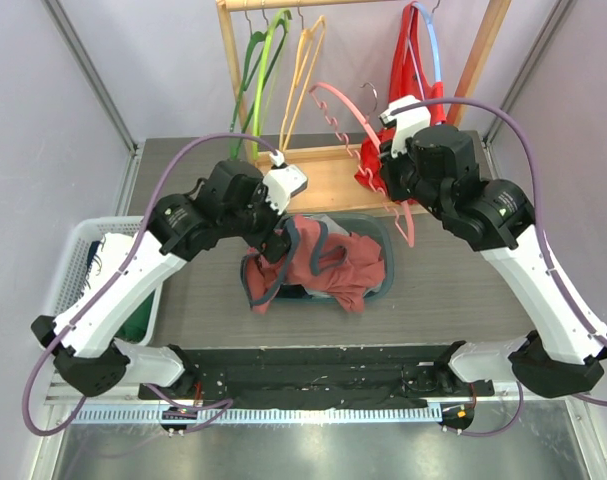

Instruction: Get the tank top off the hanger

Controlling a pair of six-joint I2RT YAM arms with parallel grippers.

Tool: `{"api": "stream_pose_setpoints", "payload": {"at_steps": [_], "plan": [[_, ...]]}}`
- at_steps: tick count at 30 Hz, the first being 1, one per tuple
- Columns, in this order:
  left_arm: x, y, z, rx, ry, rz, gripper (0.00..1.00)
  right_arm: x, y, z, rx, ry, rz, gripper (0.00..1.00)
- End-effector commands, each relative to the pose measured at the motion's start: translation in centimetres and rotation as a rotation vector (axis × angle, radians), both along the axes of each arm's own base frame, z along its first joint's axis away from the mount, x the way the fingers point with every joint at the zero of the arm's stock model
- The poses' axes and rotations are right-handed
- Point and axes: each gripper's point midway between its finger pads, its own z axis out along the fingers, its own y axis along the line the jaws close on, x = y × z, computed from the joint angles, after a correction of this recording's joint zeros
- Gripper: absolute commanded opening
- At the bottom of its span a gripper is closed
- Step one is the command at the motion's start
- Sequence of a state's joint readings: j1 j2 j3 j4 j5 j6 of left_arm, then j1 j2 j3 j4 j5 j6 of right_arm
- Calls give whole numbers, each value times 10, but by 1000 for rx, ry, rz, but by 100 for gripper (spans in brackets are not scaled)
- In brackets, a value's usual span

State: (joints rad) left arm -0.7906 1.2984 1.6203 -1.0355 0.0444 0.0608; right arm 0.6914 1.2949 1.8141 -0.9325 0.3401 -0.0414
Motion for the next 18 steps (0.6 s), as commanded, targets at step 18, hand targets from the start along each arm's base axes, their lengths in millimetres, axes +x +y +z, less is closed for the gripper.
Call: {"api": "stream_pose_setpoints", "payload": {"at_steps": [18], "plan": [[102,-52,70,-40,-261,130,94,-39,-60,46,120,-169,-144,1]]}}
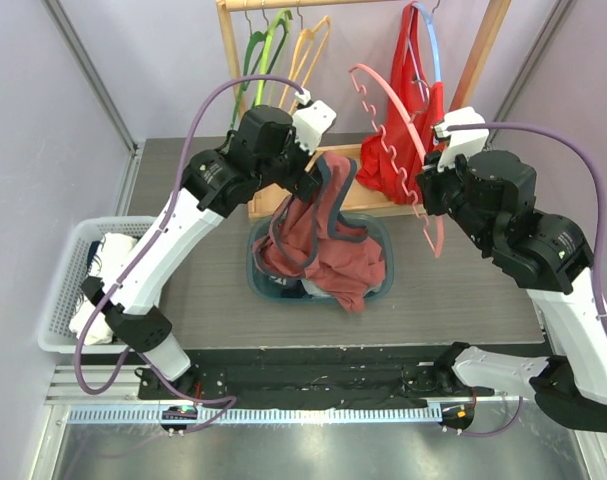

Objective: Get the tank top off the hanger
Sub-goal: Remove the tank top from the hanger, then place the hanger at the clothesline.

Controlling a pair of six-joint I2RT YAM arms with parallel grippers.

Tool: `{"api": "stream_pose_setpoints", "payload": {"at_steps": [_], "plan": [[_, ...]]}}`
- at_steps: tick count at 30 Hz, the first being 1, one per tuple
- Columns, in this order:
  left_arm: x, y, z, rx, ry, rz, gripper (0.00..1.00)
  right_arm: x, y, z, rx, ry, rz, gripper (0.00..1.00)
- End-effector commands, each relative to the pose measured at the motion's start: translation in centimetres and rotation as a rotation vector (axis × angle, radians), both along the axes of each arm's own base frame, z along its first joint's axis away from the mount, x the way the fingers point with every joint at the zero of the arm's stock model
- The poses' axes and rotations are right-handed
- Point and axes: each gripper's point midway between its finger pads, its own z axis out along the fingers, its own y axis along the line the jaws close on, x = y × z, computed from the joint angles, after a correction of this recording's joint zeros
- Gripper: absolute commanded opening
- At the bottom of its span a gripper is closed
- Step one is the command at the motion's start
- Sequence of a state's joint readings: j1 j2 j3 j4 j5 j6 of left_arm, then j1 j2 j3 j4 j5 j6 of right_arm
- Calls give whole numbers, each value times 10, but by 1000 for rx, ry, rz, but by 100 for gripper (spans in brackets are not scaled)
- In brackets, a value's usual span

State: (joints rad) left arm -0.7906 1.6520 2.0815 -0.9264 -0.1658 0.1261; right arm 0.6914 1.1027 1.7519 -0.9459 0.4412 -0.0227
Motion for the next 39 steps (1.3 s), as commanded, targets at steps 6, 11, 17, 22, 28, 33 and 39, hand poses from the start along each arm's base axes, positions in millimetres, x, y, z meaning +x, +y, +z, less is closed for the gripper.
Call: {"api": "stream_pose_setpoints", "payload": {"at_steps": [6,11,17,22,28,33,39], "plan": [[-33,25,-118,151,164,-33,86,-5,-13,18,62,-73,-45,1],[-25,46,-174,287,160,33,80,-3,-6,17,65,-62,-20,1],[-21,50,-198,356,168,31,74,-3,-4,15,64,-54,-17,1],[-19,66,-215,477,166,57,78,-2,-4,13,54,-51,-17,1],[-60,90,-209,617,298,-101,90,0,-5,10,37,-46,-25,1],[-101,106,-166,612,259,-292,100,3,-4,8,27,-40,-28,1],[-118,86,-107,425,176,-382,100,4,-3,6,31,-35,-32,1]]}}
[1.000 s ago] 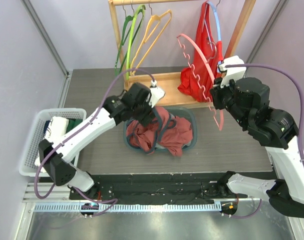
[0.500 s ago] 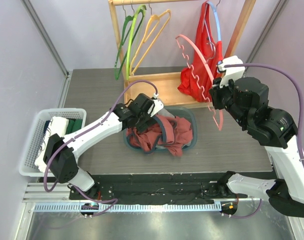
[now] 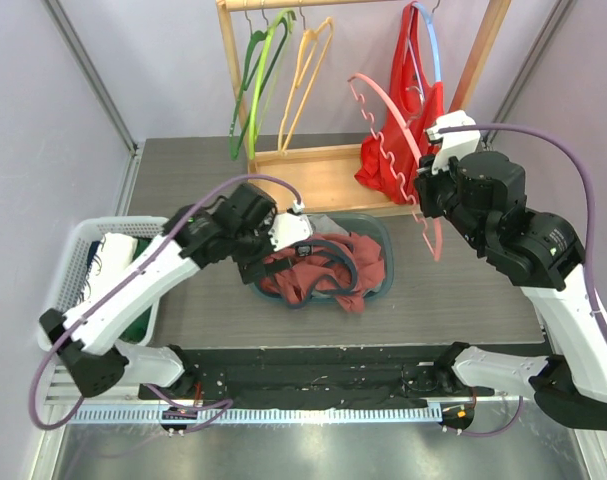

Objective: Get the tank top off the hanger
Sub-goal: Place the hanger at the clothesline.

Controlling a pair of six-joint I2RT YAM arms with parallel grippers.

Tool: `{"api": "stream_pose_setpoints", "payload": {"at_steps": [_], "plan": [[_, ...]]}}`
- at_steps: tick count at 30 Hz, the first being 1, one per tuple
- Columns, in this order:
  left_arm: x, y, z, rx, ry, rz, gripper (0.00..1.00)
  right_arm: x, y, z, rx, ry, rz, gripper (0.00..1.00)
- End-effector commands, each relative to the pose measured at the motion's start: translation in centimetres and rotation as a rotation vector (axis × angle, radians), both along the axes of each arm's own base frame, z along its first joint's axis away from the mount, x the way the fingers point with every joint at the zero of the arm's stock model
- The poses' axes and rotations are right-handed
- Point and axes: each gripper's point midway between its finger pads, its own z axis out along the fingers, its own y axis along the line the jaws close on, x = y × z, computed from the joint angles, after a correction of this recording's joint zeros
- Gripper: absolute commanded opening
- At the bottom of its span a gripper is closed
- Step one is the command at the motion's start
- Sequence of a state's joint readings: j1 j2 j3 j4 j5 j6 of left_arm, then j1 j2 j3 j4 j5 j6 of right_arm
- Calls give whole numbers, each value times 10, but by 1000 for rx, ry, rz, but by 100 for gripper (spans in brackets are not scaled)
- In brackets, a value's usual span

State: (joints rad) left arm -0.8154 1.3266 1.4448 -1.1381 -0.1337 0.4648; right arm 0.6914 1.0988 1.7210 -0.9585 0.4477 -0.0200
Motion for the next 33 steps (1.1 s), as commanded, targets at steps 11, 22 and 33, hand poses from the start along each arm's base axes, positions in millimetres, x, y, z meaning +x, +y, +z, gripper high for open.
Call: {"api": "stream_pose_setpoints", "payload": {"at_steps": [11,22,33], "plan": [[36,-123,32,-479,106,99,100,6,-9,14,52,-70,-67,1],[56,-141,-34,-496,233,254,98,9,-4,11,43,-61,-59,1],[52,-139,-103,-517,571,404,88,10,-7,3,10,-52,-67,1]]}}
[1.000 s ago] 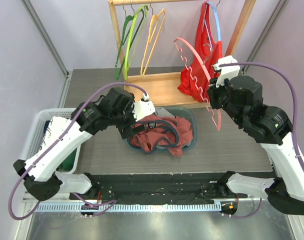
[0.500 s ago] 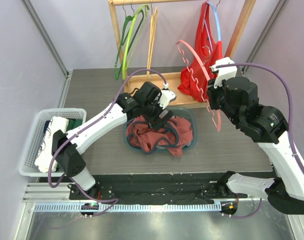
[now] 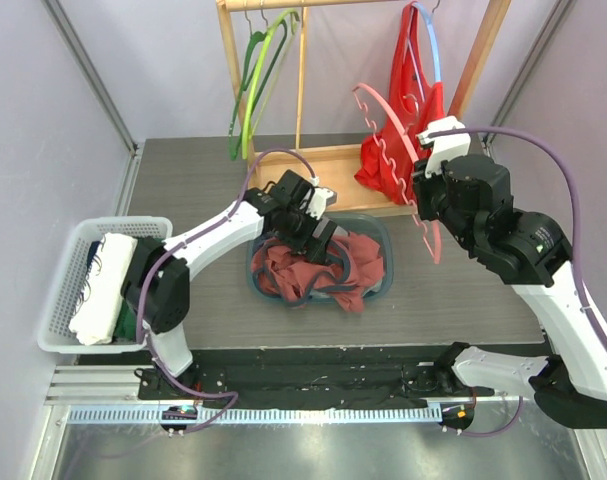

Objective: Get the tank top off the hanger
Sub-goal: Place the hanger at the clothesline.

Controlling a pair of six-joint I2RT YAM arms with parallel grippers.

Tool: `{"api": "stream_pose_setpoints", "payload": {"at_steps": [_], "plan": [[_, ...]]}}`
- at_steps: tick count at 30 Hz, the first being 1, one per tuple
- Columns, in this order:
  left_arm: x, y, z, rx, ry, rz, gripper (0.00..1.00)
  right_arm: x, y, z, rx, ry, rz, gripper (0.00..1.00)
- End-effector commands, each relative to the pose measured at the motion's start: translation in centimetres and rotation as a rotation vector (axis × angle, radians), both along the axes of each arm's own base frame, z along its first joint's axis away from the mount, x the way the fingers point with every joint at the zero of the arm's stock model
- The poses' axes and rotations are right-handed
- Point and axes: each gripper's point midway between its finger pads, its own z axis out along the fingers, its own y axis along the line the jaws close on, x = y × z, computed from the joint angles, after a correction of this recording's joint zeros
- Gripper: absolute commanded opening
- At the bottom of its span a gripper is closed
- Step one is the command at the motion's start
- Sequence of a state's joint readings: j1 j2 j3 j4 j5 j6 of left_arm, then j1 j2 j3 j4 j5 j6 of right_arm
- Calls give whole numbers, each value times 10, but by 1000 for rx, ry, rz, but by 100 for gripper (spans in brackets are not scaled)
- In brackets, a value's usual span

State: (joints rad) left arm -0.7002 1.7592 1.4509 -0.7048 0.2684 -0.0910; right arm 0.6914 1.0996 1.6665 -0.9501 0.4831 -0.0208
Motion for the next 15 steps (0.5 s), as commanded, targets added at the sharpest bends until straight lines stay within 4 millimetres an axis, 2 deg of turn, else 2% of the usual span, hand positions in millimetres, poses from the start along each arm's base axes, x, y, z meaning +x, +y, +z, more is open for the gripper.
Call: {"api": "stream_pose_setpoints", "payload": {"at_steps": [1,5,10,12,13,15], "plan": [[-3,-17,-8,-93,119,28,87,5,-5,20,46,-79,-35,1],[-1,-13,-28,-56,130,48,83,3,-8,20,45,-84,-38,1],[4,5,-53,77,60,58,81,5,-8,19,44,-81,-40,1],[9,13,-52,122,-1,81,81,7,-6,19,45,-79,-39,1],[5,16,-55,148,-22,70,82,7,-6,22,49,-83,-37,1],[12,22,-44,184,-118,88,86,13,-1,23,50,-77,-36,1]]}}
